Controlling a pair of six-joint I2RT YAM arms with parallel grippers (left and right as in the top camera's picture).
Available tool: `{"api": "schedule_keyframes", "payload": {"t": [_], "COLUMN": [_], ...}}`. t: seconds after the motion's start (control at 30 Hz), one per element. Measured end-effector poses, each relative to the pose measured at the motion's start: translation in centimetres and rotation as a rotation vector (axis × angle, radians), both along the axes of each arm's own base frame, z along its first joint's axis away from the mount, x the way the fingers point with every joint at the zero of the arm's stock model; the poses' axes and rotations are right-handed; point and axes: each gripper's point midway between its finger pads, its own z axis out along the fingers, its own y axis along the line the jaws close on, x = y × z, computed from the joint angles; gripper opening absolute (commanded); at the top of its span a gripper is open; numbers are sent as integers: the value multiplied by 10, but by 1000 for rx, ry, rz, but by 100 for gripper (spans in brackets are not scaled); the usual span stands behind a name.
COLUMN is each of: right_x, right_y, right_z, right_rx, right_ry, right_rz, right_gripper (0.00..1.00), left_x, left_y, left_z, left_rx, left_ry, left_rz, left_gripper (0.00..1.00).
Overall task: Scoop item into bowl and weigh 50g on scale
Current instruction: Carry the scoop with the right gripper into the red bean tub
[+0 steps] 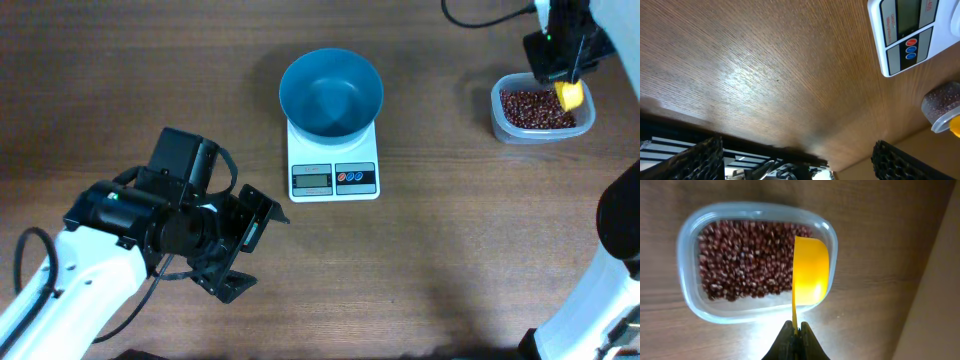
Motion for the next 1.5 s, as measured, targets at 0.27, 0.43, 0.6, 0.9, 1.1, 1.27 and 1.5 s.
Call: {"api": "schedule_keyframes", "payload": {"t": [0.27,0.43,0.6,0.9,1.1,1.27,1.5], "right_x": [-4,-7,-2,-11,-10,-11,-16], "right_y": [-9,-7,5,-8,-22,-26,-28], "right_z": [-23,-45,-54,-60,-51,-48,-25], "right_rx": [-55,-45,58,280,230,209,201], "right_ry": [12,12,-17,-41,-63,-68,-110], "right_rz": [-26,-43,-56,-167,-207,-214,-225], "right_gripper": [4,4,4,4,4,4,4], "left_x": [0,0,0,0,0,0,0], "left_y": [0,0,0,0,0,0,0], "left_z": [0,0,0,0,0,0,0], "left_rx": [0,0,0,0,0,0,0], "left_ry": [0,0,0,0,0,0,0], "left_rz": [0,0,0,0,0,0,0], "left_gripper": [99,99,99,99,99,99,99]}}
